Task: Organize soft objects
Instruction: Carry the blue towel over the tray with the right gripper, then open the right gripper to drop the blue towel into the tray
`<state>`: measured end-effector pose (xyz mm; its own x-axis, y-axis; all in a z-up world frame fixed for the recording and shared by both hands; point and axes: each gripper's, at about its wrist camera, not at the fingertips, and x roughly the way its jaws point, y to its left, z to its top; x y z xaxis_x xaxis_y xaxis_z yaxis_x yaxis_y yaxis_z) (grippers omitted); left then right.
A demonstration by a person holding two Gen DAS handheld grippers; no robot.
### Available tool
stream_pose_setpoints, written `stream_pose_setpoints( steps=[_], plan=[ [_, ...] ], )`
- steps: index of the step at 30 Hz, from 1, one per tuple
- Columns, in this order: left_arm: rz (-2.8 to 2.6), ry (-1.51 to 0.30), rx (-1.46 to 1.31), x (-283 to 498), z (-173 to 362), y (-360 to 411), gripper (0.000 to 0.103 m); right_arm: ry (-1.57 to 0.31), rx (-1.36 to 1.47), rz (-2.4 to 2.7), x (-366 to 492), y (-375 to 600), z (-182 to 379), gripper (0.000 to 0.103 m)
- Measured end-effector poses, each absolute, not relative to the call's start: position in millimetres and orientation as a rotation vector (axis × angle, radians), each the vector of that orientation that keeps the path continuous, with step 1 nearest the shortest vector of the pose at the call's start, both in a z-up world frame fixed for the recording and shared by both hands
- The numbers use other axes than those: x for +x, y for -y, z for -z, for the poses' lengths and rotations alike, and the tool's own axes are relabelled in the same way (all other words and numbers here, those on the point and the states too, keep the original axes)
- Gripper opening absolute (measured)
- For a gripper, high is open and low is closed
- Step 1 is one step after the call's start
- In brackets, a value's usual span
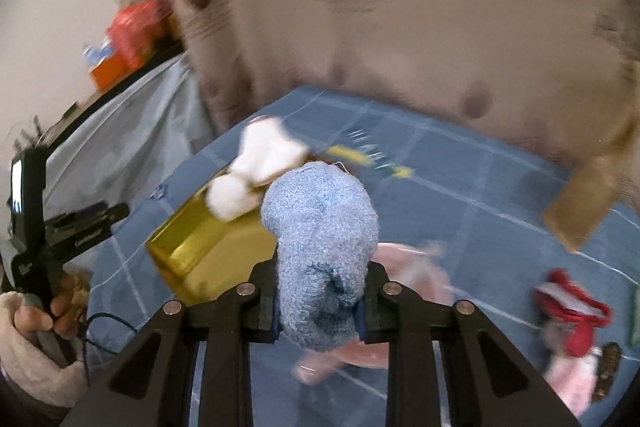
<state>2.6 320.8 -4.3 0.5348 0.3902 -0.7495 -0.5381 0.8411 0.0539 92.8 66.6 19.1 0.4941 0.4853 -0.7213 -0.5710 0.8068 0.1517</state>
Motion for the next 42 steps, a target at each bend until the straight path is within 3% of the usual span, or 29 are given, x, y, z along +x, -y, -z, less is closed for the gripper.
stream_pose_setpoints(
  steps=[11,26,29,31,33,37,42],
  plan=[
    [-0.59,-0.817,-0.258,-6.4,0.0,-345.7,0.047,-0.929,-0.209,-0.793,90.2,-181.3,27.9,0.024],
    [-0.586,-0.811,-0.283,-8.4,-0.7,-350.8,0.048,-1.044,-0.27,-0.838,99.1,-230.7,78.9,0.025],
    [-0.584,-0.813,-0.287,-7.2,0.4,-350.8,0.048,-1.055,-0.285,-0.84,97.2,-229.6,81.6,0.033],
    [-0.584,-0.815,-0.287,-7.1,0.8,-350.5,0.048,-1.041,-0.286,-0.831,95.9,-226.0,77.9,0.05],
    [-0.582,-0.814,-0.291,-7.2,0.5,-350.4,0.048,-1.019,-0.275,-0.818,94.3,-220.5,69.8,0.059],
    [-0.581,-0.811,-0.288,-7.0,1.3,-348.8,0.048,-0.978,-0.251,-0.802,90.7,-204.0,45.9,0.067],
    [-0.578,-0.809,-0.277,-7.0,1.6,-344.1,0.048,-0.905,-0.185,-0.761,81.8,-158.9,5.9,0.068]
  ],
)
